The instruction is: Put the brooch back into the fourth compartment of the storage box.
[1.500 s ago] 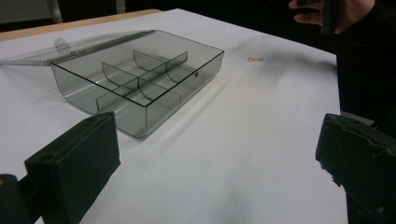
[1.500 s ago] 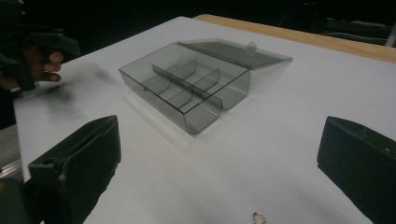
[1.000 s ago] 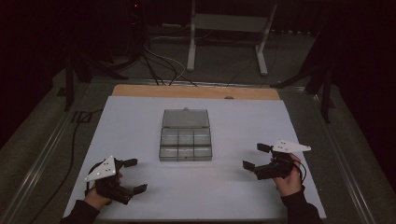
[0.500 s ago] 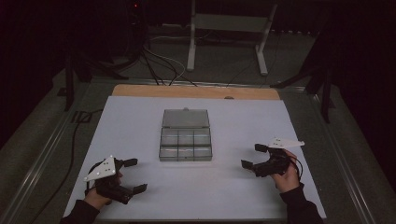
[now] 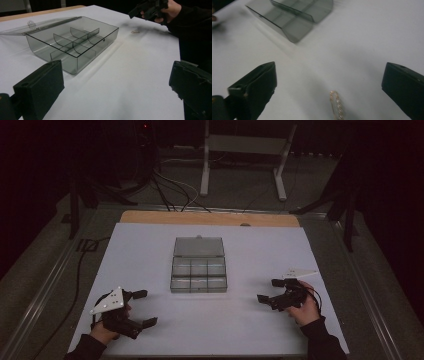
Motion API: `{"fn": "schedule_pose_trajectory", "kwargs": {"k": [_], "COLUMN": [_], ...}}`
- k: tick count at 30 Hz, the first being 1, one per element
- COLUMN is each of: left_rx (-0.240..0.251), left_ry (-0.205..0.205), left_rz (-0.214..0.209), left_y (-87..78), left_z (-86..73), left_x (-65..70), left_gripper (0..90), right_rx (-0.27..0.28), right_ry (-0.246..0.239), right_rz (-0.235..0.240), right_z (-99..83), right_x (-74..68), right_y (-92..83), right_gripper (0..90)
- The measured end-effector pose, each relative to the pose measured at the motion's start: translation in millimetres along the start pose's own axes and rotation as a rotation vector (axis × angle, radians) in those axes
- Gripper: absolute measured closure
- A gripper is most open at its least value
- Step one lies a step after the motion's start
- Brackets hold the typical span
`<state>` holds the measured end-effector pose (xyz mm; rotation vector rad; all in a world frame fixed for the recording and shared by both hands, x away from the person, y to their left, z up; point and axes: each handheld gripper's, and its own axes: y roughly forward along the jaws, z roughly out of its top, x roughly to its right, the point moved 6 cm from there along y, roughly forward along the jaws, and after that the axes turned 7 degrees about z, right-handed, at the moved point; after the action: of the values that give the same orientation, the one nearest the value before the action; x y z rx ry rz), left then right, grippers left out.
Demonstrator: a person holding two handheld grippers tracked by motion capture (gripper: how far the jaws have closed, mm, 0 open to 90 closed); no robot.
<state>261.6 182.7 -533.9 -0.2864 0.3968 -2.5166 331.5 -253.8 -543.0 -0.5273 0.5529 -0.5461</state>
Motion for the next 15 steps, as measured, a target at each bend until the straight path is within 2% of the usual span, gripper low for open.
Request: {"fn": "schedule_pose_trajectory", "kwargs": {"k": [7,12,14,15], "left_rx": [0.0,0.001,0.001,0.001], "left_ry": [0.0,0.001,0.0,0.0], "left_rz": [0.0,-0.001,-0.001,-0.001], "left_y": [-0.1,-0.4,-0.5,-0.5], "left_z": [-0.1,0.1,0.0,0.0], "left_x": [-0.1,0.1,0.0,-0.1], "left_gripper": [1.2,1.2,1.3,1.3], "right_rx": [-0.038,-0.091,-0.097,-0.105], "right_ry": [0.002,0.006,0.005,0.007], "right_rz": [-0.027,-0.043,-0.047,-0.05], "right_z": [-4.0,-8.4,-8.8,-9.6], "right_x": [-0.5,-2.8,-2.7,-2.3], "right_y": [1.3,1.9,1.9,1.5], "right_gripper": [13.5,29.8,32.7,39.0]}}
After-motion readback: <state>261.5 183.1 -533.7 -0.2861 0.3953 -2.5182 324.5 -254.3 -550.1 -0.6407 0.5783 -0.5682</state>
